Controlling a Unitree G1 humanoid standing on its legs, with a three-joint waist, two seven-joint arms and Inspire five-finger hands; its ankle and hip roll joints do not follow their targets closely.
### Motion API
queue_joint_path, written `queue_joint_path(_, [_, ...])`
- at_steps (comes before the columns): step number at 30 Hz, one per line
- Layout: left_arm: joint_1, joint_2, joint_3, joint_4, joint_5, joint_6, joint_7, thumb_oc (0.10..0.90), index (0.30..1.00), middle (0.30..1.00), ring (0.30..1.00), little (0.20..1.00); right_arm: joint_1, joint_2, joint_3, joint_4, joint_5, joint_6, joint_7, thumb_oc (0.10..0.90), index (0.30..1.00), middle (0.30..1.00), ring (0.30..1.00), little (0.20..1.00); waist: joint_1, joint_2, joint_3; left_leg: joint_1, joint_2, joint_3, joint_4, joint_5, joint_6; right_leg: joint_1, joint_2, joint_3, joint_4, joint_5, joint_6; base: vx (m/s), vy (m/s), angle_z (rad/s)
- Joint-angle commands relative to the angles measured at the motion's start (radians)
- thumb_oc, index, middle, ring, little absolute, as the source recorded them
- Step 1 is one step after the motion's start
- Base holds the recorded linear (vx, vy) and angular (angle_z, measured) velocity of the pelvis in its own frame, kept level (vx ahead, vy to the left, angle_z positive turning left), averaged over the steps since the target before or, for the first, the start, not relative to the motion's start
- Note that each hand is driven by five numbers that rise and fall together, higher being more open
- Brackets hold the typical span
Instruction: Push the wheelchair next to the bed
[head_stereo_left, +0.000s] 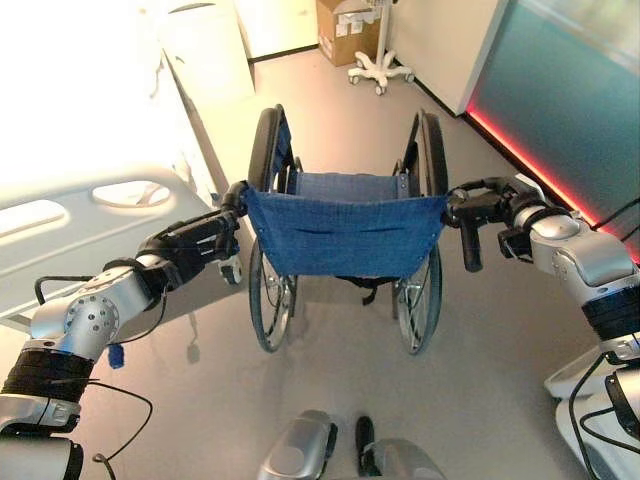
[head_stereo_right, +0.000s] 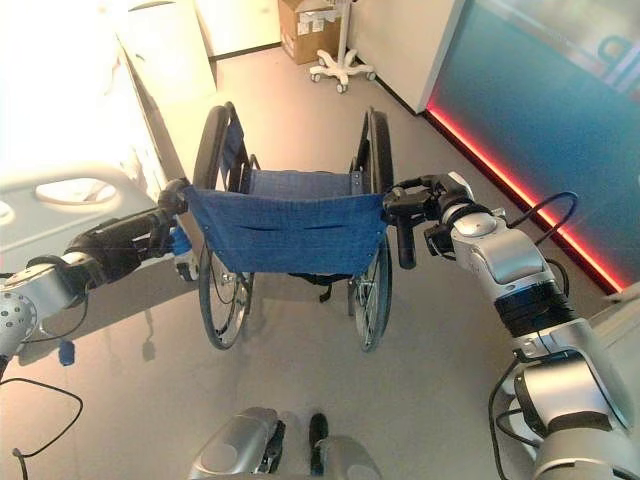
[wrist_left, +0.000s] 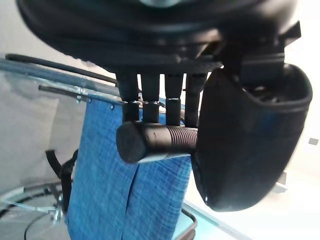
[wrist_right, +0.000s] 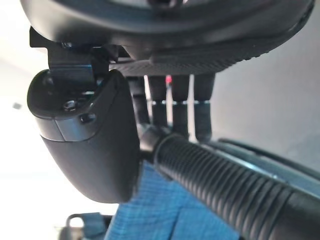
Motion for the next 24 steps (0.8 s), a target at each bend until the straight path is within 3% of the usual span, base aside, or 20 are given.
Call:
queue_joint_path(1, [-0.102,-0.041,0.114,-0.194,-0.084,-0.136,-0.156,0.400,0.300,0.300,0.300,0.300,-0.078,0.006,0.052,-0.214,0.066,-0.159,0.065,0.400,0.300,0.300,0.300,0.300,-0.035,0.113,-0.158,-0.054,0.127,0.036,-0.153,0.322,-0.078,0.144,0.018,-0.288,-0.071,-0.006,0.046,0.39,0.125,-0.31])
queue_joint_path(3, [-0.065,-0.043,0.125,-0.218,-0.079,-0.142,-0.158,0.400,0.300,0.300,0.300,0.300,-0.051,-0.003,0.037,-0.226,0.063,-0.163,0.078,0.400,0.300,0.300,0.300,0.300,-0.023,0.120,-0.161,-0.068,0.152,0.036,-0.256,0.369,-0.089,0.190,0.022,-0.264,-0.084,-0.023,0.050,0.42,0.132,-0.44])
queue_joint_path(5, [-0.035,-0.040,0.149,-0.237,-0.086,-0.135,-0.151,0.400,0.300,0.300,0.300,0.300,-0.027,-0.015,0.018,-0.235,0.061,-0.162,0.102,0.400,0.300,0.300,0.300,0.300,-0.017,0.122,-0.167,-0.072,0.167,0.035,-0.259,0.371,-0.090,0.216,0.014,-0.254,-0.077,-0.047,0.058,0.39,0.134,-0.34])
queue_joint_path(8, [-0.037,-0.045,0.162,-0.235,-0.085,-0.118,-0.139,0.400,0.300,0.300,0.300,0.300,-0.013,-0.013,0.008,-0.232,0.054,-0.162,0.125,0.400,0.300,0.300,0.300,0.300,-0.016,0.121,-0.183,-0.055,0.171,0.064,-0.278,0.323,-0.081,0.226,-0.005,-0.273,-0.061,-0.073,0.071,0.35,0.126,-0.72])
queue_joint_path(10, [-0.052,-0.037,0.158,-0.218,-0.100,-0.106,-0.132,0.400,0.300,0.300,0.300,0.300,0.020,-0.005,-0.004,-0.235,0.041,-0.172,0.138,0.400,0.300,0.300,0.300,0.300,-0.012,0.124,-0.193,-0.054,0.163,0.062,-0.228,0.290,-0.072,0.234,-0.014,-0.287,-0.012,-0.117,0.075,0.43,0.152,-1.14])
queue_joint_path(12, [-0.090,-0.026,0.139,-0.187,-0.099,-0.086,-0.140,0.400,0.300,0.300,0.300,0.300,0.036,-0.008,-0.012,-0.223,0.039,-0.190,0.141,0.400,0.300,0.300,0.300,0.300,-0.010,0.119,-0.202,-0.066,0.128,0.063,-0.157,0.222,-0.042,0.233,-0.024,-0.292,0.063,-0.157,0.084,0.39,0.157,-0.78])
queue_joint_path(16, [-0.170,0.000,0.086,-0.118,-0.093,-0.079,-0.186,0.400,0.300,0.300,0.300,0.300,0.039,-0.007,-0.011,-0.199,0.056,-0.223,0.117,0.400,0.300,0.300,0.300,0.300,-0.004,0.099,-0.217,-0.060,0.069,0.065,-0.108,0.148,0.007,0.191,-0.036,-0.315,0.250,-0.104,0.124,0.30,0.138,0.04])
queue_joint_path(18, [-0.201,0.016,0.065,-0.090,-0.105,-0.082,-0.206,0.400,0.300,0.300,0.300,0.300,0.047,-0.002,-0.014,-0.197,0.062,-0.228,0.104,0.400,0.300,0.300,0.300,0.300,-0.003,0.086,-0.227,-0.043,0.042,0.078,-0.102,0.121,0.035,0.151,-0.034,-0.323,0.395,-0.008,0.168,0.25,0.125,0.28])
queue_joint_path(19, [-0.205,0.018,0.063,-0.086,-0.106,-0.081,-0.209,0.400,0.300,0.300,0.300,0.300,0.048,-0.002,-0.015,-0.197,0.061,-0.227,0.103,0.400,0.300,0.300,0.300,0.300,-0.003,0.084,-0.228,-0.042,0.039,0.079,-0.101,0.118,0.038,0.145,-0.034,-0.322,0.407,0.002,0.174,0.21,0.086,0.25])
queue_joint_path(20, [-0.219,0.022,0.055,-0.075,-0.108,-0.075,-0.211,0.400,0.300,0.300,0.300,0.300,0.046,0.006,-0.005,-0.188,0.058,-0.229,0.095,0.400,0.300,0.300,0.300,0.300,-0.005,0.080,-0.232,-0.017,0.026,0.080,-0.105,0.107,0.048,0.107,-0.037,-0.318,0.453,0.060,0.197,0.26,0.067,0.14])
queue_joint_path(22, [-0.229,0.034,0.046,-0.075,-0.114,-0.070,-0.200,0.400,0.300,0.300,0.300,0.300,0.039,0.009,0.001,-0.185,0.058,-0.226,0.085,0.400,0.300,0.300,0.300,0.300,-0.007,0.077,-0.233,-0.002,0.016,0.084,-0.101,0.095,0.052,0.086,-0.044,-0.327,0.434,0.056,0.193,0.27,0.017,0.02])
queue_joint_path(24, [-0.221,0.055,0.051,-0.087,-0.129,-0.076,-0.188,0.400,0.300,0.300,0.300,0.300,0.028,0.005,-0.007,-0.190,0.056,-0.215,0.079,0.400,0.300,0.300,0.300,0.300,0.001,0.075,-0.229,-0.009,0.006,0.086,-0.058,0.076,0.043,0.092,-0.063,-0.365,0.316,0.001,0.158,0.21,-0.058,-0.11])
